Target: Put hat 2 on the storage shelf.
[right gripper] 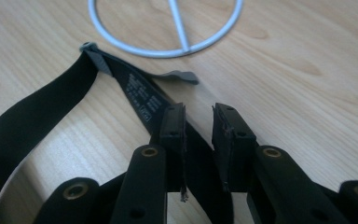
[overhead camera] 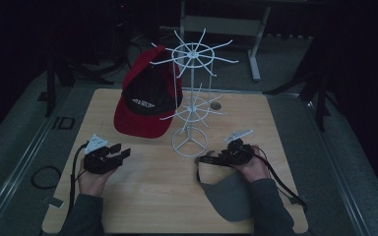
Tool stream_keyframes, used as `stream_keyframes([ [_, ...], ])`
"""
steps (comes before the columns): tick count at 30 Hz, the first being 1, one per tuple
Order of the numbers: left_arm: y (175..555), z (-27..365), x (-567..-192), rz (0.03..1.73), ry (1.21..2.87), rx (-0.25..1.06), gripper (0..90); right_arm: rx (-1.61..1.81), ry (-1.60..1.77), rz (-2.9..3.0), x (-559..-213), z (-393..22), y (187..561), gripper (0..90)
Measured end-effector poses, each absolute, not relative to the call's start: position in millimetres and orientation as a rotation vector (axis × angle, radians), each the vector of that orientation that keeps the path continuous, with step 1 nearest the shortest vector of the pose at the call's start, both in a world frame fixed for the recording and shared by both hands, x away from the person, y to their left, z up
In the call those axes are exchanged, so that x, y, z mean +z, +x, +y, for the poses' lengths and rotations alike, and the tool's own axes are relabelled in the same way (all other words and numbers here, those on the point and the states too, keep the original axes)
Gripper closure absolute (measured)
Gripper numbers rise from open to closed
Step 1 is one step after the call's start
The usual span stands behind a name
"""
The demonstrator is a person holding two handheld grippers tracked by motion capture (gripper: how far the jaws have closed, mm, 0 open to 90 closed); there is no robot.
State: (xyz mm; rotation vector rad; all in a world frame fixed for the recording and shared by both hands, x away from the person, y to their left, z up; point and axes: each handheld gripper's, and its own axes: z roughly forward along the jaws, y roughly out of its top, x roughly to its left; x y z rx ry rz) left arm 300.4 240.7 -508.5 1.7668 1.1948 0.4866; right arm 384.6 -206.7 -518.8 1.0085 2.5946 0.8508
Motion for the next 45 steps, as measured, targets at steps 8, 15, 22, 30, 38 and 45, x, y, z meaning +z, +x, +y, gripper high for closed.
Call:
stream_keyframes([
  [8,300.2,241.3,-508.7,1.196,1.769,0.488,53.8,0.804,0.979,2.704,-529.8,-201.8,393.8,63.5],
  [15,300.1,241.8,-508.9,1.196,1.768,0.487,54.3,0.756,0.910,2.758,-527.0,-200.5,387.5,90.0],
  [22,300.0,242.0,-509.1,1.200,1.766,0.488,54.4,0.734,0.931,2.707,-518.2,-210.9,380.1,90.0],
  [30,300.3,240.7,-509.8,1.198,1.770,0.488,54.2,0.784,1.059,2.716,-525.3,-217.4,393.2,61.0],
  [38,300.0,242.5,-509.7,1.202,1.765,0.490,54.2,0.729,1.074,2.759,-526.8,-218.0,393.0,89.4],
  [45,300.1,241.5,-510.2,1.203,1.770,0.489,54.2,0.715,1.084,2.705,-517.9,-227.8,383.8,89.9],
])
